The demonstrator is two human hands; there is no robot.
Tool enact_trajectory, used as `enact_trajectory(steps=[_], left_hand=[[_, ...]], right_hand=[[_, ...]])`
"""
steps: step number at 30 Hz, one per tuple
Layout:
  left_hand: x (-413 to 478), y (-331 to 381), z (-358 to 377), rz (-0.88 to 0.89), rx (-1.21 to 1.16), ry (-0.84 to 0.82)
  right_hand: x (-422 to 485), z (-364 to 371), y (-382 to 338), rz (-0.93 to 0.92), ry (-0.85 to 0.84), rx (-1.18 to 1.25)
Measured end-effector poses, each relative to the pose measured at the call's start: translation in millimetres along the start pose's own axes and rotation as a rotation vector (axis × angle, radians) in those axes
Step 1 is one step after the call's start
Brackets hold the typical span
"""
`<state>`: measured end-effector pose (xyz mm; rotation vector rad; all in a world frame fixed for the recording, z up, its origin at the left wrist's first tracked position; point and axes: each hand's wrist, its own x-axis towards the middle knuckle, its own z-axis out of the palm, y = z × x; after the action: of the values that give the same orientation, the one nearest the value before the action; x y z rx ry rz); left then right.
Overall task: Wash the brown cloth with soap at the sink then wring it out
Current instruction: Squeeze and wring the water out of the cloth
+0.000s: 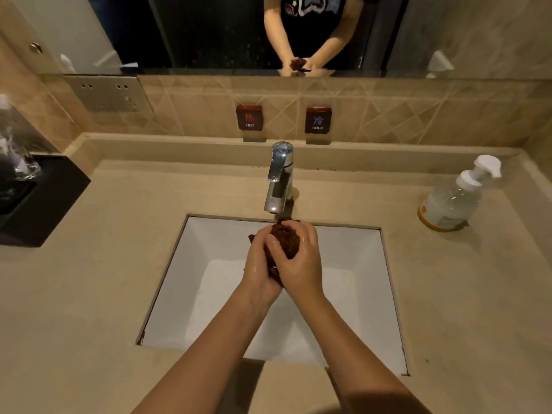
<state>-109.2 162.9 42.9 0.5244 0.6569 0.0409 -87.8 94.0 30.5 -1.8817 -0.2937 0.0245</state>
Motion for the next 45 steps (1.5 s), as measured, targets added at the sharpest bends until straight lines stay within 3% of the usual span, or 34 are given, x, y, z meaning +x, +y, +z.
enact_trajectory(steps=[5,10,17,20,25,29,31,34,37,41,45], left_hand=[[-7,-13,9,0.049,0.098,-0.010],[-10,-19,16,0.194,0.164,0.077],[-17,-27,16,0.389,0.477,0.304],[-17,-26,5,0.368,0.558,0.272],[-18,-2,-6,0.264,0.514,-0.002],[-19,5,4,0.381,0.547,0.137],[-19,8,6,0.363,0.487,0.164],[-19,14,5,0.239,0.334,0.229],[-22,19,4,0.036,0.206,0.272],[-32,19,12,-0.024,0.168,0.231],[-34,16,19,0.182,0.312,0.275]], right_hand=[[-7,-6,-8,0.016,0.209,0.020],[-10,-9,-12,0.149,0.220,0.013],[-4,-11,-3,0.501,0.190,0.062],[-5,-13,-1,0.554,0.123,0.035],[2,-14,-3,0.652,-0.040,0.105],[12,-15,-8,0.763,-0.196,0.185],[7,-19,-8,0.631,-0.183,0.118],[-23,-24,-17,0.163,-0.115,0.185],[-41,-14,-15,-0.125,-0.189,0.112],[-32,-3,-8,-0.206,0.030,0.071],[-21,5,-13,-0.183,0.187,-0.030]])
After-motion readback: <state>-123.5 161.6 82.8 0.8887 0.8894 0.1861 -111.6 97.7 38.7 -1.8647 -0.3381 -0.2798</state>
